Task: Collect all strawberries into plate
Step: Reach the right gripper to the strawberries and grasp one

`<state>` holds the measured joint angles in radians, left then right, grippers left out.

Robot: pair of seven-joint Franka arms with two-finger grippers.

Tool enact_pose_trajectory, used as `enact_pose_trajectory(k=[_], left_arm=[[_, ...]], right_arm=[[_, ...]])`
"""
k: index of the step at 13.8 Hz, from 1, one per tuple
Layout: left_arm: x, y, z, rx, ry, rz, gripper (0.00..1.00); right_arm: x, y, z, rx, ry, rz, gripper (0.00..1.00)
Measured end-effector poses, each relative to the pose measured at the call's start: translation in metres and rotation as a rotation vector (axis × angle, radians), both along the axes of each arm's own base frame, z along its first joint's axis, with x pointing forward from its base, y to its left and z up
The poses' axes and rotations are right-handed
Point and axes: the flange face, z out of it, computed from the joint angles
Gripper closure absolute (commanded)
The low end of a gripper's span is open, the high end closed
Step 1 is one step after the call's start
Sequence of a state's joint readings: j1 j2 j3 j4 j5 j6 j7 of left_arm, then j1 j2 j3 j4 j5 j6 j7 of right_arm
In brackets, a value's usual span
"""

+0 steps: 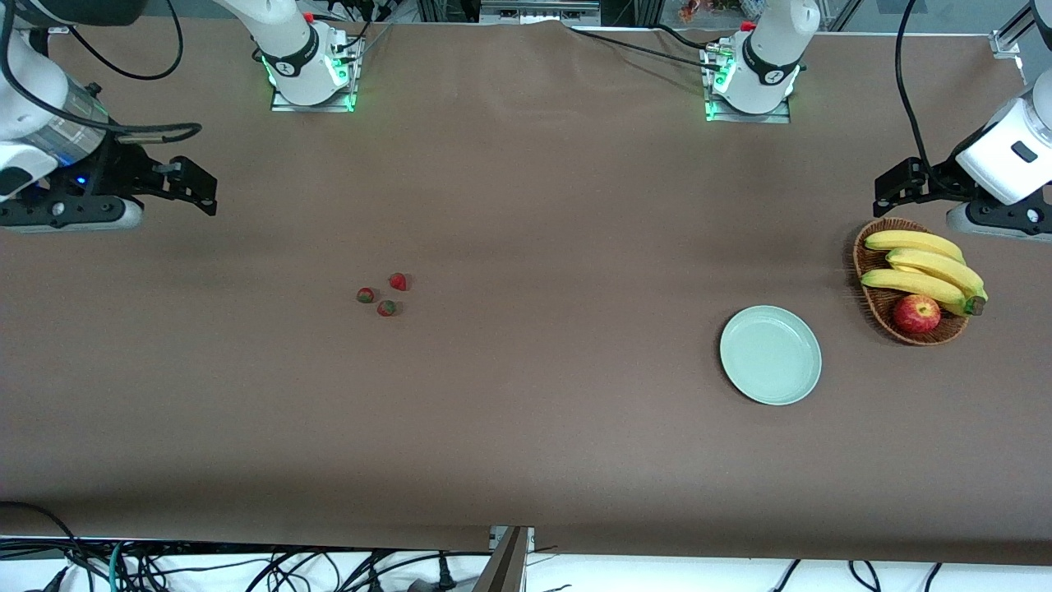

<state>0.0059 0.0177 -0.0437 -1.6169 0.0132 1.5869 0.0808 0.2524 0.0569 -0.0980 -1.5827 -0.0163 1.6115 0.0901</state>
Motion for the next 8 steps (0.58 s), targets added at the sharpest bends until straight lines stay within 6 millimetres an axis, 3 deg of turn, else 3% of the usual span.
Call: enact_pose_trajectory(k=[4,8], left_arm=[[0.000,0.000,0.000,0.000,0.000,0.000,0.00],[0.000,0.000,0.000,0.000,0.000,0.000,0.00]], right_arm=[[0.012,0.006,-0.036,0.001,0.070,0.000,0.00],[0.022,0.044,-0.118,0.047,0.163,0.036,0.00]])
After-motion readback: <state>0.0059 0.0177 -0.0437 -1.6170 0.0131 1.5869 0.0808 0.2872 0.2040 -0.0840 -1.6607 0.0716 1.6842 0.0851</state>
